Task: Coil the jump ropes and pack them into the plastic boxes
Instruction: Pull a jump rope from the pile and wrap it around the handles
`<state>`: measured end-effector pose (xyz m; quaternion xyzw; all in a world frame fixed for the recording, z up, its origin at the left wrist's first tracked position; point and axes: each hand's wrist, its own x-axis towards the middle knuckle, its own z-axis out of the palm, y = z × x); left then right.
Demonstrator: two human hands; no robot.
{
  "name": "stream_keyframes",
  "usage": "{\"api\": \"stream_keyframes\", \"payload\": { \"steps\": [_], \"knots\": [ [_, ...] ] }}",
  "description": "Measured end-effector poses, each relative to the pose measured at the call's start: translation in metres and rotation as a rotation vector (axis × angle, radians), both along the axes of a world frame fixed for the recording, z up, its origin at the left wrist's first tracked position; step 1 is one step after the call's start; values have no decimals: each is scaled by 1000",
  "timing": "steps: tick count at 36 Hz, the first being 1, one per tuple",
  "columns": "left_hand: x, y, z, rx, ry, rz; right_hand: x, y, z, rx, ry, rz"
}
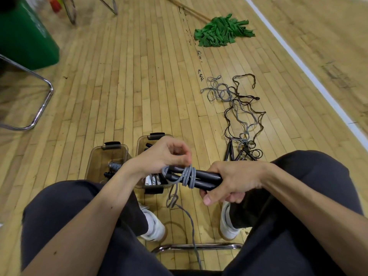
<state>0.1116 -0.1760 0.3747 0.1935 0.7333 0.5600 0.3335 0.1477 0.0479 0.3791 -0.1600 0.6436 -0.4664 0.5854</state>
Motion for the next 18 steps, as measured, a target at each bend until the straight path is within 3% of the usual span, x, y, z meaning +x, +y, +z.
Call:
{"api": "stream_keyframes", "payload": {
  "steps": [5,9,11,18],
  "knots": [
    [-1,2,-6,95,-85,44,-2,0,1,-117,31,-99],
    [2,6,-8,67,-62,64,-3,1,5,-224,73,-190],
    [7,11,-6,57,-146,137,-4,0,5,-260,89,-229],
    [18,30,-8,-28,-254,208,-9,-1,9,-249,191,-418]
  ]
}}
